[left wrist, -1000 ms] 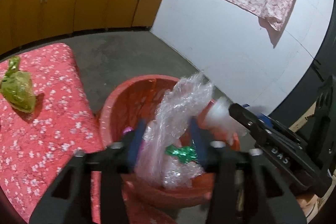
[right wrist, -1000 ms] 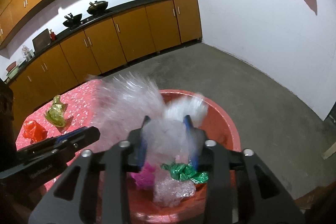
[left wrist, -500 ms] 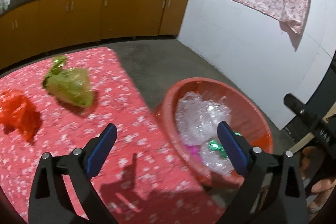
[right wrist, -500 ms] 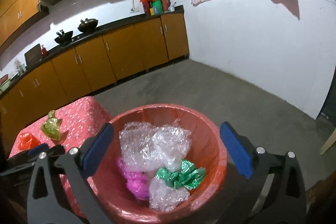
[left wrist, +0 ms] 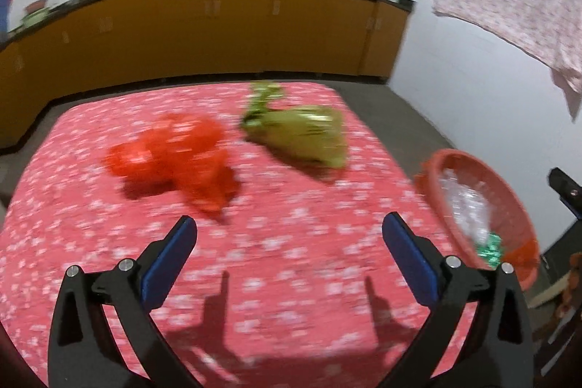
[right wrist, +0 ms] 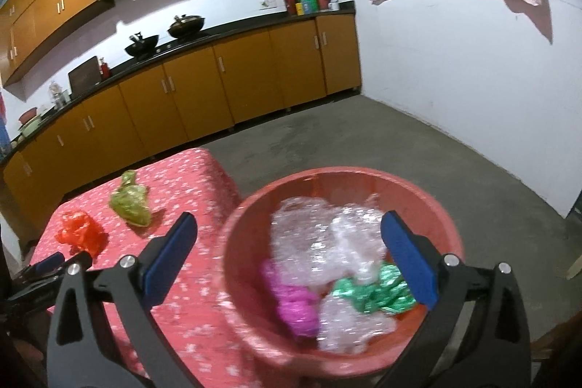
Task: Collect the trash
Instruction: 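Move both open tools back over the red and yellow-green bags, then grasp the red bag with the left tool while the right tool grasps the yellow-green bag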
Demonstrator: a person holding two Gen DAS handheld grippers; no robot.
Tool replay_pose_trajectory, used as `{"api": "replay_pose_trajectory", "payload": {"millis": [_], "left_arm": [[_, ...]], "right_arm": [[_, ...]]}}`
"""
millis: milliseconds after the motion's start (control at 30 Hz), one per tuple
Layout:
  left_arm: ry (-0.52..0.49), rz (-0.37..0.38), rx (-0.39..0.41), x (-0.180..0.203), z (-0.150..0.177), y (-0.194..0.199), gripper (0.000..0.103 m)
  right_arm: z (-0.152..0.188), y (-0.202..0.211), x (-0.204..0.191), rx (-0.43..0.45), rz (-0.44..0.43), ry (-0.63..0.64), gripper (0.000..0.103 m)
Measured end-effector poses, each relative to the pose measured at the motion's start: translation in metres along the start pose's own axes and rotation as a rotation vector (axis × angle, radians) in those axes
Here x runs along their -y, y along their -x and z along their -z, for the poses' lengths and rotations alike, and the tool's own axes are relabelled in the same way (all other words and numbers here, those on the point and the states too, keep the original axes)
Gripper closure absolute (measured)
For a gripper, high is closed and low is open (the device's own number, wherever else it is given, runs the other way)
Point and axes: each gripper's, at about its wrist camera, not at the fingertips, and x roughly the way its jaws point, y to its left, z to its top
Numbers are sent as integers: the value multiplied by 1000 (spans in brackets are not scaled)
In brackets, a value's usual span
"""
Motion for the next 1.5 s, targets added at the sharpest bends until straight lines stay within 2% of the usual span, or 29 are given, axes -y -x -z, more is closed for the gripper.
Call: {"api": "replay_pose_trajectory", "payload": {"millis": [133,267,367,467,533,633,733,833,900,967,1067,1200,1500], "left_arm": [[49,-80,10,-33,0,2,2],[83,-146,44,-53,-14,-2,2],[68,-177,77,-57,-33,-9,2],[21,-207,72,-56,-48,-26,2],[-4,-212,53,-56,-55,-40,2],[-13,-177,11,-60,-60,-58,2],[-27,-167,-53,-63,-60,-79,2],[-2,-150,-96,-72,-57,-93,3],[17,-126,-107,-76,-54,-96,9],[29,-96,-104,-79,-54,-95,30],[-3,-97,-85,-81,-55,-90,49],[-30,-136,-60,-95,-54,-77,55],[80,-217,-54,-165,-40,-48,55]], "right_arm": [[3,-6,-22,-22,-27,29,4],[7,-12,-39,-45,-43,63,4],[8,-18,-48,-57,-52,71,4],[6,-26,-55,-64,-64,68,4],[5,-32,-63,-67,-77,74,4],[4,-43,-77,-78,-92,102,4],[5,-56,-93,-93,-108,130,4],[6,-66,-109,-105,-129,159,4],[8,-73,-122,-111,-143,187,4],[9,-79,-132,-116,-150,212,4],[9,-91,-149,-125,-166,245,4],[5,-107,-175,-128,-197,273,4],[-5,-146,-239,-128,-233,390,4]]}}
